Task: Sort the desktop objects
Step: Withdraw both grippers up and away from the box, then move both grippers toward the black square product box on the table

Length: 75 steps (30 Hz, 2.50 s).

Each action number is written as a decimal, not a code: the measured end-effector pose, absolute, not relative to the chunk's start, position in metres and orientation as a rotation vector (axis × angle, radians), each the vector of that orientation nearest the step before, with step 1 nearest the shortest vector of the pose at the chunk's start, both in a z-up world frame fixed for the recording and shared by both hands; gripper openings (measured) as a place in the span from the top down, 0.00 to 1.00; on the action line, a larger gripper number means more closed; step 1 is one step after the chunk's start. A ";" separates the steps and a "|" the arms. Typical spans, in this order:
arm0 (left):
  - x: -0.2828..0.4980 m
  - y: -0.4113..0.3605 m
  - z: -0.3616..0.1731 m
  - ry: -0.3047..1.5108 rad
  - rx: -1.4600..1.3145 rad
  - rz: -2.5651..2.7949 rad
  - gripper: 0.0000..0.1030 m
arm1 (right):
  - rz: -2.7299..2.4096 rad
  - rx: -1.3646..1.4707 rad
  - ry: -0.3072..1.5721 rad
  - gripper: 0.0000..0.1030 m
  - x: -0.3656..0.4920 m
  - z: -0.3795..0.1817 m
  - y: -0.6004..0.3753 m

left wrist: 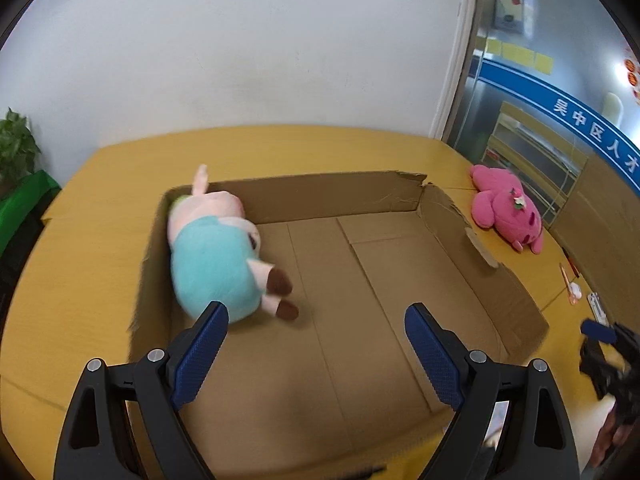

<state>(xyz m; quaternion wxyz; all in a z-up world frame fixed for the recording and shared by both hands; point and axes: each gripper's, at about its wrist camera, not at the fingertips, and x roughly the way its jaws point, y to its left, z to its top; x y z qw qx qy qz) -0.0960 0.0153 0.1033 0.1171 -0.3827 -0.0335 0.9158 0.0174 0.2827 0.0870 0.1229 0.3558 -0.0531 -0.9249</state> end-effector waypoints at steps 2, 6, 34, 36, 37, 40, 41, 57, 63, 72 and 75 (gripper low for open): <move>-0.127 0.022 0.097 -0.102 -1.165 2.659 0.10 | -2.683 1.050 -0.128 0.24 0.003 0.086 0.275; -0.177 0.030 0.071 -0.086 -1.315 2.630 0.10 | -2.638 1.091 -0.158 0.24 -0.023 0.077 0.264; 0.002 -0.049 0.134 -0.080 -1.064 2.794 0.10 | -2.662 1.150 -0.170 0.24 0.018 0.056 0.276; 0.026 -0.042 0.131 -0.074 -1.058 2.774 0.10 | -2.665 1.149 -0.189 0.23 0.031 0.057 0.279; 0.034 -0.033 0.130 -0.064 -1.057 2.768 0.10 | -2.669 1.150 -0.194 0.22 0.039 0.058 0.279; 0.067 -0.013 0.123 -0.040 -1.030 2.746 0.10 | -2.680 1.150 -0.183 0.22 0.053 0.061 0.272; 0.075 -0.007 0.120 -0.045 -1.018 2.736 0.10 | -2.683 1.147 -0.166 0.22 0.058 0.063 0.267; 0.130 0.048 0.095 -0.207 -1.026 2.582 0.10 | -2.629 1.075 0.000 0.20 0.118 0.063 0.239; 0.108 0.059 0.049 -0.334 -1.203 2.412 0.10 | -2.420 1.220 0.010 0.20 0.123 0.014 0.232; 0.098 0.054 0.006 -0.419 -1.330 2.308 0.11 | -2.267 1.240 0.071 0.17 0.118 -0.020 0.183; 0.099 0.049 0.001 -0.440 -1.328 2.280 0.11 | -2.172 1.194 0.084 0.17 0.122 -0.018 0.168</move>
